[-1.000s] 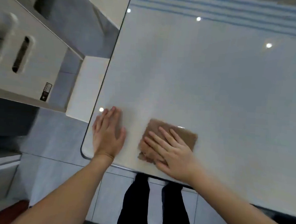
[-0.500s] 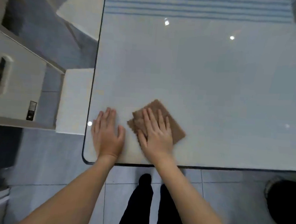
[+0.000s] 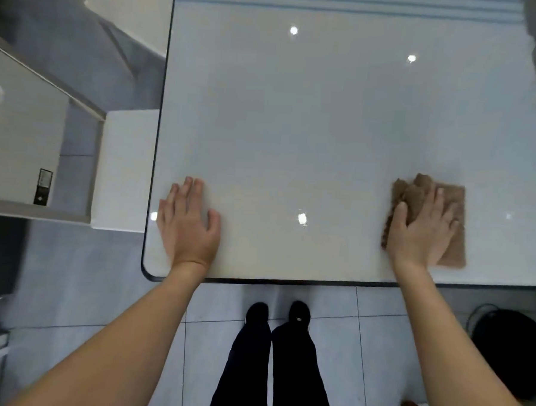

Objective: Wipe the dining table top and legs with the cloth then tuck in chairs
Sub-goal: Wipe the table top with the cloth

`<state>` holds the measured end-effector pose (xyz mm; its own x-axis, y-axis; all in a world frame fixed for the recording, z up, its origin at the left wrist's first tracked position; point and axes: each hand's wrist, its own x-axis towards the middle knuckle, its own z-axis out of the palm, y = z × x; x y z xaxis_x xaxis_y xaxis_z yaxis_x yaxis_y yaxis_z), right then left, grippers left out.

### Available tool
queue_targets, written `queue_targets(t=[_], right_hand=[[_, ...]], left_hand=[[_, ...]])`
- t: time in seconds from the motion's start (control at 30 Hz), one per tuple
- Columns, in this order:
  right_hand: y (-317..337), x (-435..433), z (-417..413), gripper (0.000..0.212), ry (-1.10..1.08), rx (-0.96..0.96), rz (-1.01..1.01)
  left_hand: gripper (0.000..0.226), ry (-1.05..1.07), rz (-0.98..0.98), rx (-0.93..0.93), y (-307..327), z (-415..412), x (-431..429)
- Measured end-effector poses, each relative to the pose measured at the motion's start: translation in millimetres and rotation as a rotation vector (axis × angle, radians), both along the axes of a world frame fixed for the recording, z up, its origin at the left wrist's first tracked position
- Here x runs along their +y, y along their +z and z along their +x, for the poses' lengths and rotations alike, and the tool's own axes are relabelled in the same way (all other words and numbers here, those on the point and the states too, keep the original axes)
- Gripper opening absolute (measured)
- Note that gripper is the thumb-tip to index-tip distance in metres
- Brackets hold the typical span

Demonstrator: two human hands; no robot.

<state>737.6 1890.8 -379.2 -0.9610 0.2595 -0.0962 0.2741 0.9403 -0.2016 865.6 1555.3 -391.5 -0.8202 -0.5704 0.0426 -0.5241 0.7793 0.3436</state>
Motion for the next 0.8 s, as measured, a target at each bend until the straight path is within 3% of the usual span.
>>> queue_targets(t=[0.2, 0.37, 0.47, 0.57, 0.67, 0.8], right_hand=[[-4, -106, 65, 0.066, 0.511, 0.025, -0.059], [-8, -92, 93, 0.053, 0.767, 0.066, -0.143], [-5, -74, 108, 0.041, 0.805, 0.116, -0.281], [20, -67, 119, 0.03, 0.576, -0.011, -0.647], [59, -60, 116, 0.024, 0.021, -0.254, -1.094], [108, -32, 102, 0.027, -0.341, -0.427, -1.394]], left_hand=[[0.057, -0.019, -0.025, -0.016, -1, 0, -2], [0.055, -0.042, 0.032, -0.075, 5, 3, 0], [0.055, -0.103, 0.087, -0.138, 12, 6, -5], [0.055, -0.109, 0.148, -0.183, 30, 14, 1], [0.043, -0.056, 0.282, -0.236, 57, 28, 21], [0.028, -0.009, 0.472, -0.099, 112, 59, 50]])
